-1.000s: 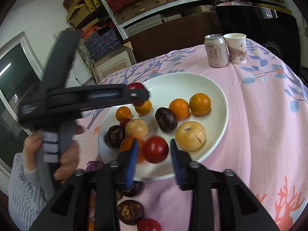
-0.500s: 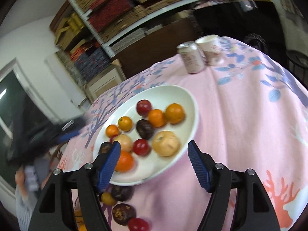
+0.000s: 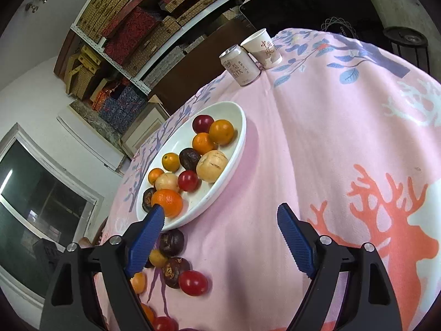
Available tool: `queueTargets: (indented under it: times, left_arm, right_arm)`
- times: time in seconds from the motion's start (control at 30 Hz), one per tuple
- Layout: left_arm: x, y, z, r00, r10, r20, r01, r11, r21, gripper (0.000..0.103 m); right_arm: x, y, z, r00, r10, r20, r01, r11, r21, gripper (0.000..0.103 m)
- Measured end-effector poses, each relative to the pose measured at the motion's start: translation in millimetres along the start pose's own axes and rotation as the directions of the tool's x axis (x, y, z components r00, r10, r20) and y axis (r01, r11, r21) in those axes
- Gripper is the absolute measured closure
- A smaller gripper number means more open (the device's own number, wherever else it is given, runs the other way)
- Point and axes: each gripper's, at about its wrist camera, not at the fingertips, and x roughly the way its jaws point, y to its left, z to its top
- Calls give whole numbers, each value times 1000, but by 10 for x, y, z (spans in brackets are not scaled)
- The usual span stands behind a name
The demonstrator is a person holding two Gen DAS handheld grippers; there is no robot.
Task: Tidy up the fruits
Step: 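Grasp a dark plum with the left gripper while the right grasps a dark purple fruit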
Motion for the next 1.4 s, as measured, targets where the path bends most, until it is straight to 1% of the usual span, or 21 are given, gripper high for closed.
queueTargets:
  times: [0.07, 0.1, 0.17, 0.27, 0.33, 0.4, 0.53, 0.6, 0.63, 0.7, 0.8, 0.9, 1.0, 1.07, 1.13, 1.2, 1.23, 1.27, 1.3, 1.37, 1.4]
  left_arm:
    - [18, -165, -19, 998, 64, 29, -67, 992, 104, 14]
    - [46, -213, -21, 997, 72, 29, -75, 989, 130, 14]
    - [112, -246, -18, 998, 56, 8, -57, 988, 145, 14]
    - [185, -271, -6, 998, 63, -4, -62, 985, 160, 14]
    - [231, -278, 8, 999, 44, -22, -40, 986, 159, 14]
    - [282, -298, 1, 998, 29, -48, -20, 986, 166, 14]
    - [431, -420, -37, 993, 83, -79, -62, 969, 240, 14]
    - [485, -452, -54, 989, 128, -78, -103, 956, 275, 13]
    - [495, -444, -55, 988, 138, -73, -112, 953, 282, 12]
    - [457, -381, -36, 990, 129, -60, -110, 960, 258, 12]
    - [365, -277, -19, 990, 136, -24, -127, 967, 219, 12]
    - [327, -276, -43, 991, 130, -10, -124, 966, 225, 12]
    - [325, -374, -40, 996, 84, -7, -79, 964, 255, 12]
    - [346, -422, -46, 997, 69, -16, -62, 961, 271, 12]
    - [396, -454, -45, 998, 55, -40, -41, 959, 279, 16]
    - [437, -456, -41, 997, 35, -65, -16, 963, 270, 32]
    - [457, -440, -33, 997, 15, -81, 6, 968, 252, 36]
    - [480, -421, -26, 995, -4, -99, 27, 972, 232, 45]
    - [507, -402, -24, 993, -26, -119, 52, 976, 214, 51]
    - [532, -388, -23, 989, -54, -137, 80, 978, 192, 55]
    - [534, -391, -28, 989, -55, -135, 81, 978, 191, 57]
  right_arm:
    - [25, -44, 5, 1000, 6, -15, -6, 1000, 23, 18]
    - [35, -61, 13, 1000, 11, -23, -11, 999, 31, 18]
    - [63, -80, 20, 999, 26, -41, -24, 999, 45, 18]
    - [77, -51, 16, 998, 28, -52, -26, 999, 36, 18]
    - [79, -28, 7, 998, 28, -57, -27, 999, 28, 18]
    - [88, -12, 0, 998, 23, -63, -22, 999, 23, 12]
    - [92, 6, -5, 997, 21, -68, -20, 1000, 18, 12]
    - [100, 12, -10, 997, 17, -73, -16, 1000, 14, 12]
    - [107, 12, -10, 997, 17, -77, -16, 1000, 12, 12]
    - [113, 10, -14, 997, 14, -80, -13, 1000, 10, 12]
    - [111, 13, -17, 997, 17, -79, -16, 1000, 9, 12]
    - [113, 26, -22, 997, 16, -79, -16, 1000, 2, 12]
    - [115, 46, -28, 997, 13, -78, -14, 1000, -13, 12]
    - [116, 61, -36, 997, 9, -80, -10, 1000, -20, 12]
    - [122, 63, -40, 997, 6, -82, -7, 1000, -22, 12]
    - [124, 63, -40, 996, 4, -84, -6, 1000, -21, 12]
    - [126, 61, -40, 996, 4, -85, -5, 1000, -22, 12]
    - [130, 63, -42, 996, 1, -87, -3, 1000, -24, 12]
    - [135, 64, -41, 996, 0, -88, -2, 1000, -25, 12]
    - [148, 67, -41, 996, -4, -93, 1, 1000, -29, 12]
    - [154, 70, -42, 995, -5, -95, 2, 1000, -31, 12]
